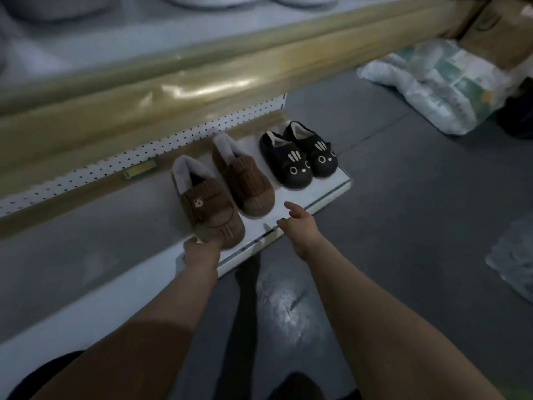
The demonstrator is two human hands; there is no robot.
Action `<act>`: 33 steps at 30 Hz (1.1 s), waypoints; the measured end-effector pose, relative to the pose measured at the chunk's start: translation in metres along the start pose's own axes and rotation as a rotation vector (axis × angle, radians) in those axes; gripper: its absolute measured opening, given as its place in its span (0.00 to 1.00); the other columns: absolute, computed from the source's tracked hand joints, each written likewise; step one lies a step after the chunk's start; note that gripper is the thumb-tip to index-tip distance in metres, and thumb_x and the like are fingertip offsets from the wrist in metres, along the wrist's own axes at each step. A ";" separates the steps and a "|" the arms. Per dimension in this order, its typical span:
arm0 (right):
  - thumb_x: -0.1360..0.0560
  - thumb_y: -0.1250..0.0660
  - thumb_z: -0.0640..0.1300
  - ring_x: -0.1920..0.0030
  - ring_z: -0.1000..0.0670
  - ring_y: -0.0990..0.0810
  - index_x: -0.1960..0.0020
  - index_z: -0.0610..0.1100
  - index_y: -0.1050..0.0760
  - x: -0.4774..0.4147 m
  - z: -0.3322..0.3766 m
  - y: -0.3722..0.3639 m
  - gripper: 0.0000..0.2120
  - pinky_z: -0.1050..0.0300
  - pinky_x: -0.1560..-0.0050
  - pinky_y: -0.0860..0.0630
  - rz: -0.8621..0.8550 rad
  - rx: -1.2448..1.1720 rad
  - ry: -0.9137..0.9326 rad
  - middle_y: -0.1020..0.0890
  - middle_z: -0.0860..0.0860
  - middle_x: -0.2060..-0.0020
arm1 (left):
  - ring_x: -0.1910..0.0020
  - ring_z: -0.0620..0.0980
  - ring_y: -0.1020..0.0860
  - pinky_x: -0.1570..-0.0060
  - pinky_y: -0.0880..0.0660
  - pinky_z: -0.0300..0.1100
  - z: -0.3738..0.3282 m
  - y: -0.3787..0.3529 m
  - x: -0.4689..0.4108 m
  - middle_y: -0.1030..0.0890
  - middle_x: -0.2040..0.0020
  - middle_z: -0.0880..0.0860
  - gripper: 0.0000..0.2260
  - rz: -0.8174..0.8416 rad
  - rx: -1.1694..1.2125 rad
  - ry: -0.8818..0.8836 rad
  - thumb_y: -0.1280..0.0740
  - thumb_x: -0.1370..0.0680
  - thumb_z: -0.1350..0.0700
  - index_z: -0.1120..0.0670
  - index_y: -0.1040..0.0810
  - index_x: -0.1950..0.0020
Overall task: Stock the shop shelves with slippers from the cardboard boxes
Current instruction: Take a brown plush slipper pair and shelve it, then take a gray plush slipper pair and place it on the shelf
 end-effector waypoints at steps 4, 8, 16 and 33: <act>0.25 0.33 0.31 0.44 0.47 0.23 0.29 0.47 0.29 0.060 0.034 0.025 0.27 0.54 0.41 0.23 -0.036 -0.045 -0.064 0.28 0.43 0.34 | 0.40 0.60 0.23 0.40 0.24 0.53 -0.033 -0.002 0.079 0.23 0.37 0.61 0.21 0.090 -0.132 0.056 0.30 0.26 0.58 0.59 0.27 0.34; 0.26 0.33 0.29 0.48 0.49 0.22 0.29 0.44 0.30 0.124 0.077 0.047 0.28 0.51 0.41 0.21 -0.015 -0.079 -0.117 0.27 0.44 0.37 | 0.48 0.57 0.22 0.42 0.23 0.55 -0.071 -0.008 0.151 0.21 0.42 0.59 0.17 0.157 -0.245 0.035 0.29 0.25 0.53 0.59 0.25 0.41; 0.28 0.31 0.27 0.54 0.47 0.22 0.33 0.40 0.26 0.247 0.165 0.109 0.24 0.50 0.45 0.20 -0.095 -0.170 -0.164 0.24 0.45 0.52 | 0.48 0.52 0.22 0.40 0.24 0.52 -0.167 -0.027 0.314 0.22 0.44 0.51 0.18 0.389 -0.467 -0.089 0.32 0.24 0.56 0.52 0.26 0.35; 0.26 0.32 0.28 0.58 0.49 0.22 0.37 0.42 0.25 0.522 0.222 0.264 0.20 0.53 0.53 0.23 -0.513 -0.452 -0.038 0.21 0.46 0.55 | 0.45 0.53 0.21 0.43 0.23 0.47 -0.233 -0.070 0.611 0.20 0.49 0.52 0.15 0.931 -0.837 -0.562 0.31 0.23 0.57 0.55 0.23 0.37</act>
Point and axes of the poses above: each hand's wrist, its own x-axis away from the middle knuckle, its own y-axis out of the back of the hand, z = x × y, the point moved 8 cm from there along -x, towards the middle knuckle
